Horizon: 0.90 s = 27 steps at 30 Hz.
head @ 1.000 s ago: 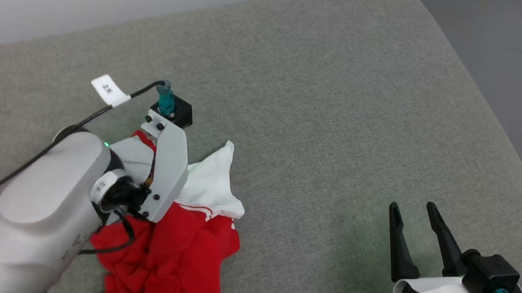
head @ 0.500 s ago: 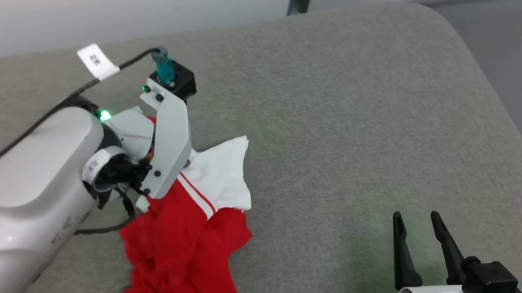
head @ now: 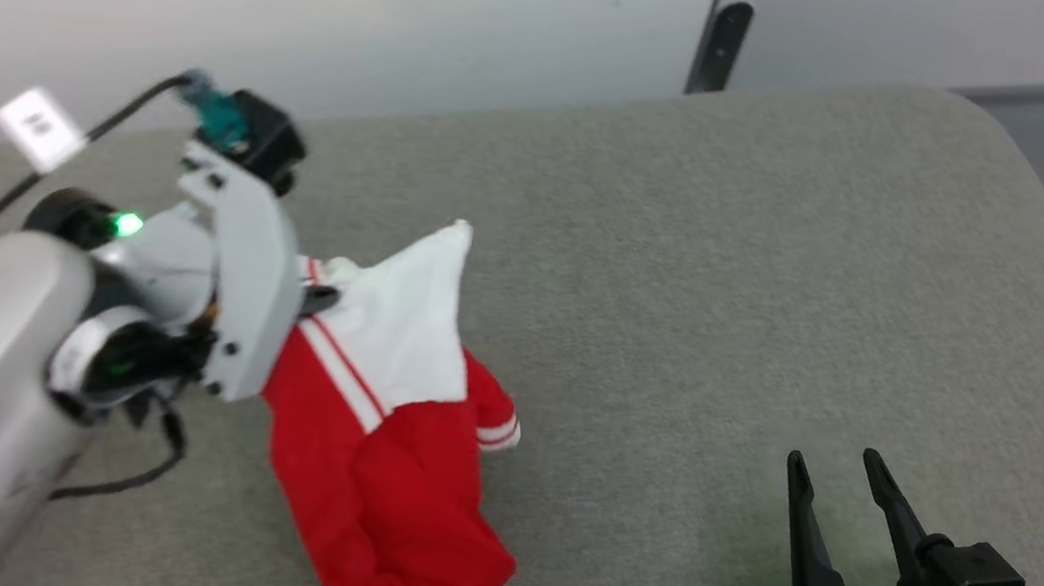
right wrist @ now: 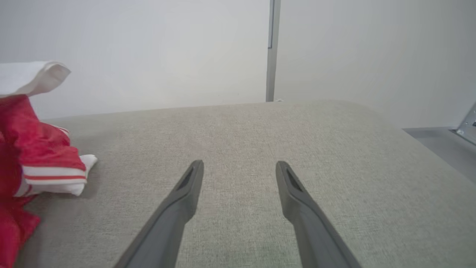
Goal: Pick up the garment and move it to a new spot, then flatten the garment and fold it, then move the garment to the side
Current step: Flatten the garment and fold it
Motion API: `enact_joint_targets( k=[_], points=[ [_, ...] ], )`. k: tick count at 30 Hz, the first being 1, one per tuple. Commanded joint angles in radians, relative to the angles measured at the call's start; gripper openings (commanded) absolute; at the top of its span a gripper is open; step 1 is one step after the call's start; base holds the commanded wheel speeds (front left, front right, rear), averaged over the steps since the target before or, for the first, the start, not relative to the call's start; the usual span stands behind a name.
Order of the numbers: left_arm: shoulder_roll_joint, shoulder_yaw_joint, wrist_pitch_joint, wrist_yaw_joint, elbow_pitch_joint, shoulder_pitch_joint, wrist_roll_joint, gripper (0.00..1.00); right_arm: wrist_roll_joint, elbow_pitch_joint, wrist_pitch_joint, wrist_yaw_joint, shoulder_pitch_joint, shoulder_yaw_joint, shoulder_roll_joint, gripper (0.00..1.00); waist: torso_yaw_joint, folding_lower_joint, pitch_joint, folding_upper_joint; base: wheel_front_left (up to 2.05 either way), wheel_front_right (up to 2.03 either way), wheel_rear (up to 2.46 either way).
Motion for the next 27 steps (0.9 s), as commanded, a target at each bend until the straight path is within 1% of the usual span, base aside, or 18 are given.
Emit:
enact_joint_targets(
  k=[1,3,9,12,14,16,17,20,27],
  points=[
    [0.023,0.018,-0.013,0.009,-0.021,0.031,-0.010,0.00,-0.008,0.001,-0.001,-0.001,0.015,-0.005,0.000,1.00,0.042,0.0000,-0.036,0.0000,0.00,0.00,0.00],
    [0.060,0.039,-0.029,0.021,-0.044,0.067,-0.008,0.00,-0.016,0.003,-0.001,-0.001,0.022,-0.009,0.000,1.00,0.058,0.0000,-0.047,0.0000,0.00,0.00,0.00],
    [0.138,0.087,-0.076,0.044,-0.097,0.194,-0.036,0.00,-0.032,0.011,-0.001,-0.001,0.036,-0.016,0.000,1.00,0.097,0.0000,-0.083,0.0000,0.00,0.00,0.00],
    [0.180,0.101,-0.098,0.053,-0.108,0.259,-0.029,0.00,-0.038,0.013,-0.001,-0.001,0.042,-0.015,0.000,1.00,0.111,0.0000,-0.097,0.0000,0.00,0.00,0.00],
    [0.206,0.108,-0.117,0.055,-0.111,0.298,-0.021,0.00,-0.039,0.013,-0.001,-0.001,0.044,-0.013,0.000,1.00,0.119,0.0000,-0.104,0.0000,0.00,0.00,0.00],
    [0.217,0.114,-0.133,0.059,-0.105,0.341,-0.033,0.00,-0.040,0.013,-0.001,-0.001,0.048,-0.011,0.000,1.00,0.126,0.0000,-0.107,0.0000,0.00,0.00,0.00],
    [0.228,0.113,-0.143,0.053,-0.102,0.359,-0.024,0.00,-0.039,0.014,-0.001,-0.001,0.049,-0.010,0.000,1.00,0.129,0.0000,-0.107,0.0000,0.00,0.00,0.00],
    [0.230,0.108,-0.168,0.052,-0.070,0.415,-0.034,0.00,-0.042,0.016,-0.001,-0.001,0.048,-0.006,0.000,1.00,0.135,0.0000,-0.110,0.0000,0.00,0.00,0.00],
    [0.186,0.073,-0.224,0.025,0.053,0.475,-0.031,0.00,-0.045,0.025,-0.001,-0.001,0.036,0.010,0.000,1.00,0.136,0.0000,-0.116,0.0000,0.00,0.00,0.00]
  ],
)
